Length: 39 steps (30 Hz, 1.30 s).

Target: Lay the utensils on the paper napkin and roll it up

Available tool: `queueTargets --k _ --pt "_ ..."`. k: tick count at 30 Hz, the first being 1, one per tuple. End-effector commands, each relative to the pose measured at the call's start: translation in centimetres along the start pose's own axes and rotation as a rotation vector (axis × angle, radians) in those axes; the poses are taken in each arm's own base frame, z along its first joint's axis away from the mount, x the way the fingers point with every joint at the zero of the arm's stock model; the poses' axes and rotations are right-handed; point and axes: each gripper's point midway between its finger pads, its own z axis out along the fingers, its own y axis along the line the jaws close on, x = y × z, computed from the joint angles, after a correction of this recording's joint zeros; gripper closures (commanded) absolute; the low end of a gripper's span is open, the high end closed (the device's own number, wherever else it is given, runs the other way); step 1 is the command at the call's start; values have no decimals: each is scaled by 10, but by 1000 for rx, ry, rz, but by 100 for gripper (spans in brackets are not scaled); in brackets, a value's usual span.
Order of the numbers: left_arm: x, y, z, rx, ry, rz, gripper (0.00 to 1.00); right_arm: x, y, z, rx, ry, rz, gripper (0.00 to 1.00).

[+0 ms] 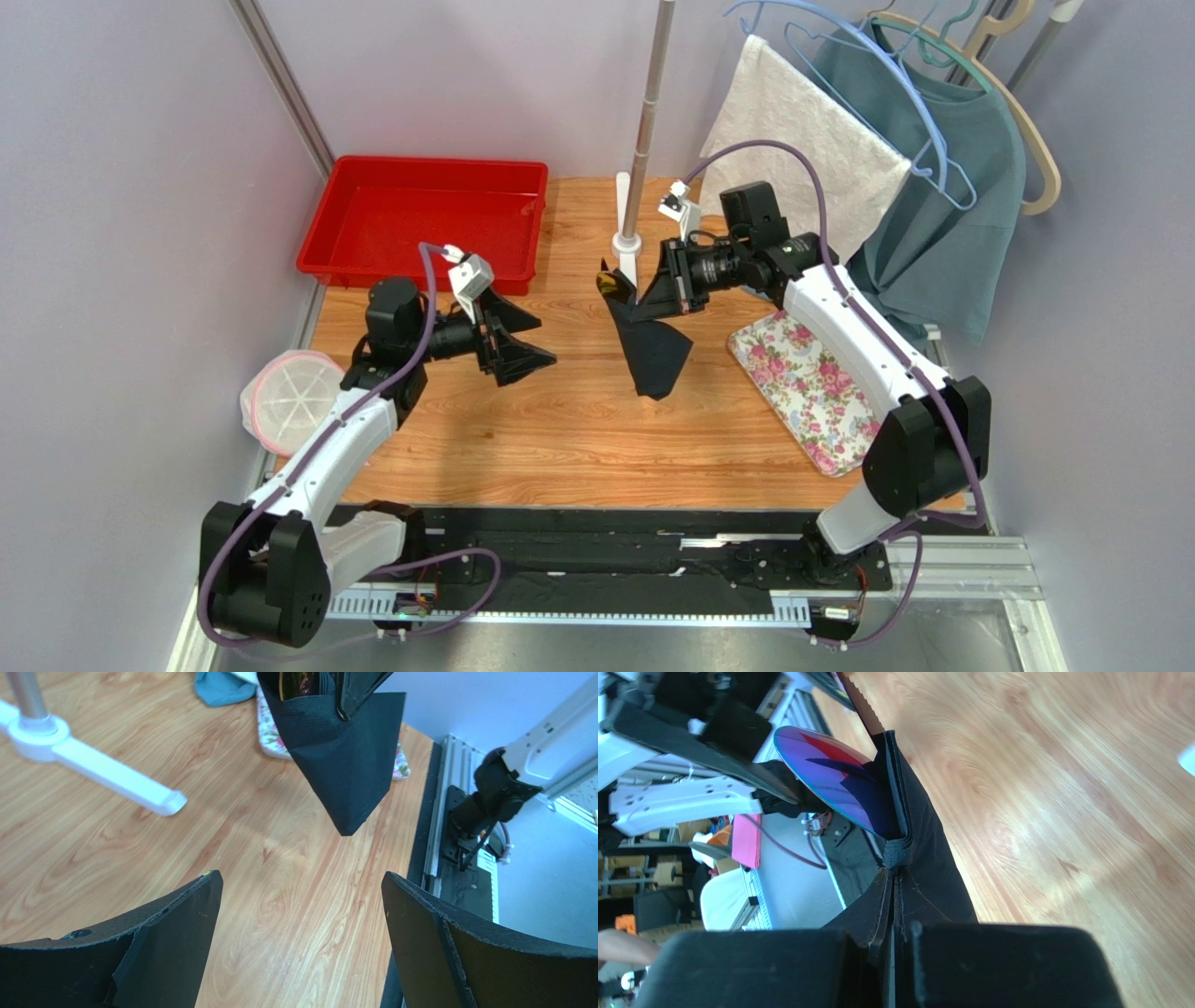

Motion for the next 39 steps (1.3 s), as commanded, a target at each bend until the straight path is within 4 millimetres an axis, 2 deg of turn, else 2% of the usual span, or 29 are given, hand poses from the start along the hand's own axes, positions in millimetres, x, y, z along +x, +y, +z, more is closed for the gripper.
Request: queueTargets --k 1,5,12,17,20,31,39 --pt "-24 -30 8 125 -73 145 9 -14 65 -19 -120 -29 -150 100" --pt "-25 -38 17 155 -84 126 9 -15 98 -22 -170 -19 -195 100" --pt "-45 -58 23 206 -140 139 9 -16 141 -29 -235 -25 -262 100" --pt "-52 -80 26 270 -149 141 9 -13 161 -30 -273 -22 -291 100" --pt "-55 -86 29 288 -151 146 9 -12 172 -31 -295 -22 -316 100" --pt "-75 -123 23 396 -175 200 13 2 193 -31 -326 1 -394 100" --pt "-85 -135 21 419 -185 196 28 7 198 -31 -335 8 -416 100"
